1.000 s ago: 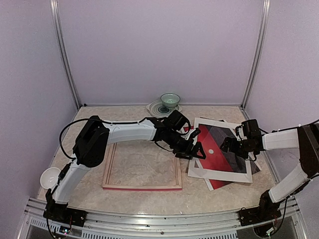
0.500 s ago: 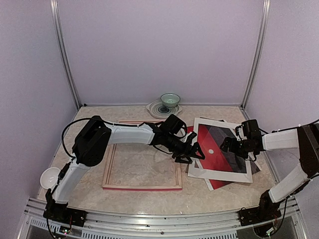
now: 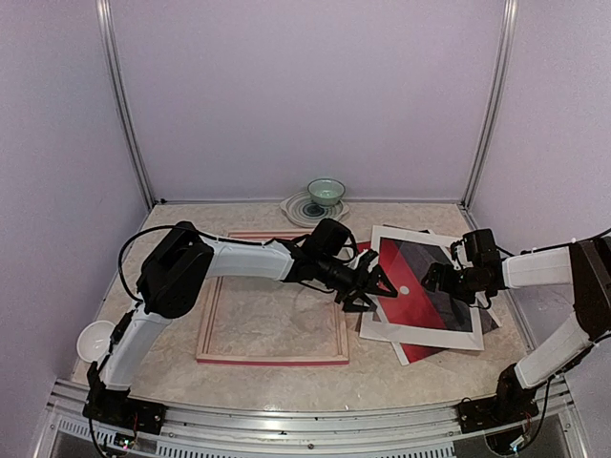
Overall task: Put the photo into the frame
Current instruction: Pick up the glass panel from the mat board.
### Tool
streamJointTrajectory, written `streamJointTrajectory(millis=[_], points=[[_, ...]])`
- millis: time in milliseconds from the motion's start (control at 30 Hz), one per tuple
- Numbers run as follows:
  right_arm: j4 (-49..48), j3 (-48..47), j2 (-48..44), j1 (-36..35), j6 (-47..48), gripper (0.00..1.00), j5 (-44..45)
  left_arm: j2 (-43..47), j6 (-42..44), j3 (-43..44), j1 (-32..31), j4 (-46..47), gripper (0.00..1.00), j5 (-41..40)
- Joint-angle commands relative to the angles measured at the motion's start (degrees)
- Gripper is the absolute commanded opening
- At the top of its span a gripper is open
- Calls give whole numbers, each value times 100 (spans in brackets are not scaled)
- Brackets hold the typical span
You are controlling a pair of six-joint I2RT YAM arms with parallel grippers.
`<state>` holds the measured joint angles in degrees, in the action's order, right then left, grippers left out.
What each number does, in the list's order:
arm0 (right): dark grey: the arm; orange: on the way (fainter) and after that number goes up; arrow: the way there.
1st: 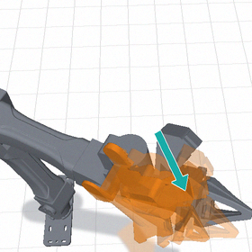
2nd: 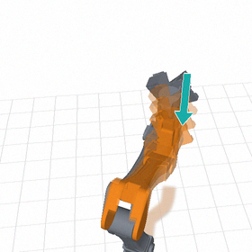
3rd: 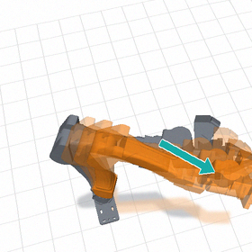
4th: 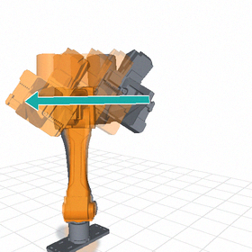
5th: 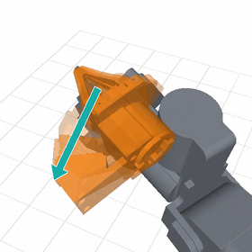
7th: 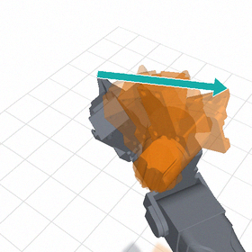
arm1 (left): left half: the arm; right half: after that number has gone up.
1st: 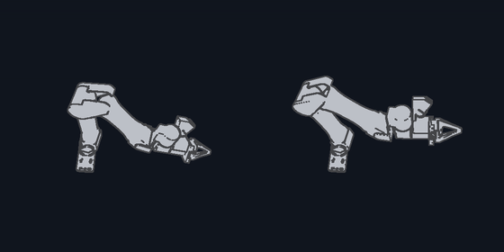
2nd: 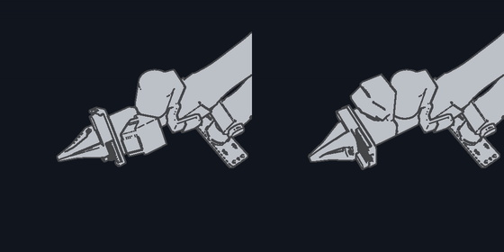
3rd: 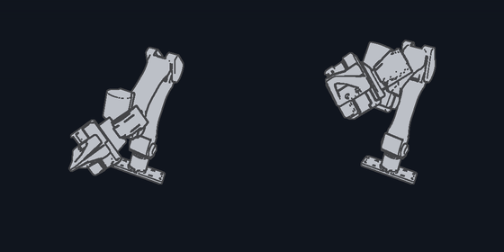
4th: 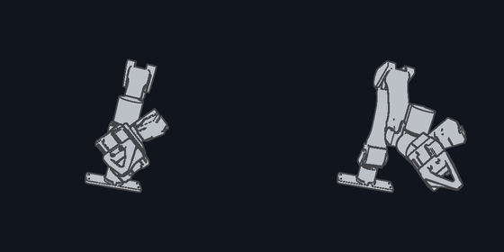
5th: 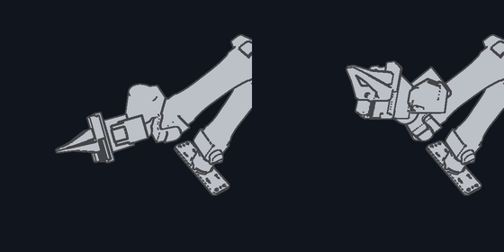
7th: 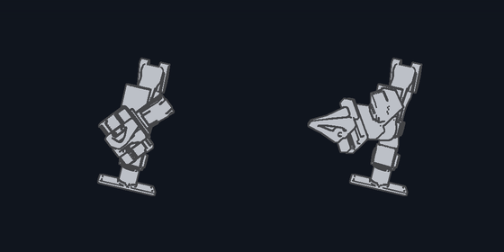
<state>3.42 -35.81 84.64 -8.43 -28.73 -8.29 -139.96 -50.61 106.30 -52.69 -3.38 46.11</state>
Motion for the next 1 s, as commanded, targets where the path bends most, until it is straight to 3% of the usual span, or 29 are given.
streamJointTrajectory(millis=[0, 233, 467, 967], points=[[608, 241, 194, 42, -66, 99, -240, 303, -341, -29, 6, 522, 87, 185], [617, 214, 158, 43, -53, 99, -284, 150, -312, 42, 9, 361, 75, 102], [582, 222, 184, 38, -44, 99, -308, 34, 101, 102, 20, -340, 57, -243], [590, 276, -231, 36, -63, 99, -332, -92, 158, -119, 23, -448, 13, -141]])
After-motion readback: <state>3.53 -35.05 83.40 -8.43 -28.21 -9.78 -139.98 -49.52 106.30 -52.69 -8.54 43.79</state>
